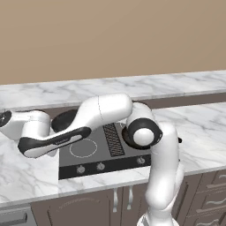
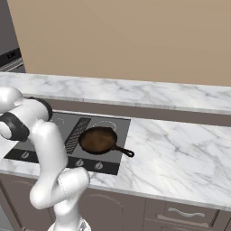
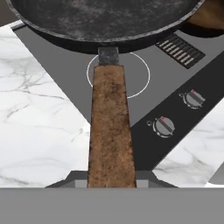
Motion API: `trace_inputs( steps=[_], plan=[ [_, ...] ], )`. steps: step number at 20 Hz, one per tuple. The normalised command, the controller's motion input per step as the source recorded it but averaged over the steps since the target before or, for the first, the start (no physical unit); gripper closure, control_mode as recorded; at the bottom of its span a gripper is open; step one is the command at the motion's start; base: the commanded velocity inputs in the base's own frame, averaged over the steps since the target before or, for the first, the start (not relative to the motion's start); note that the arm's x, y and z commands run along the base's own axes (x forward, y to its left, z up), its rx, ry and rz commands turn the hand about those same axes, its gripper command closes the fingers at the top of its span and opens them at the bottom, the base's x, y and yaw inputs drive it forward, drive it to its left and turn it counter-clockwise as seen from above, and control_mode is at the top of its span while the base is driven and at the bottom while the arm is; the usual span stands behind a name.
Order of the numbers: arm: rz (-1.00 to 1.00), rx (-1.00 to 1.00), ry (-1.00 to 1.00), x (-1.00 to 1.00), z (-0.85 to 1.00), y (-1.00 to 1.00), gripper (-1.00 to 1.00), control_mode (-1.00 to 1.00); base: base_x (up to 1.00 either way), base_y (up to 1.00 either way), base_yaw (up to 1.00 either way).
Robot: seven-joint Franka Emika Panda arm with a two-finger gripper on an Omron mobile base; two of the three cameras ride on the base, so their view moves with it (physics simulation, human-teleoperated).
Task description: Place both pans onto different burners. Then place the mushroom and the steak on different pans.
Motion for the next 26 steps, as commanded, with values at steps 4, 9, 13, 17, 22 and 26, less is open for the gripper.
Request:
trace_inputs(
  steps=[4,9,13,17,22,26],
  plan=[
    [0.0,0.09,0.0,0.0,-0.01,-0.19,1.0,-1.0,0.0,0.0,0.0],
    [0.0,0.08,0.02,0.0,-0.1,-0.06,1.0,-1.0,0.0,0.0,0.0],
    [0.0,0.01,0.0,0.0,-0.17,-0.03,1.0,-1.0,0.0,0.0,0.0],
    [0.0,0.0,0.0,0.0,-0.38,0.0,1.0,-1.0,0.0,0.0,0.0],
    [0.0,0.0,0.0,0.0,-0.27,0.0,1.0,-1.0,0.0,0.0,0.0],
    [0.0,0.0,0.0,0.02,-0.1,0.0,1.0,-1.0,0.0,0.0,0.0]
  ],
)
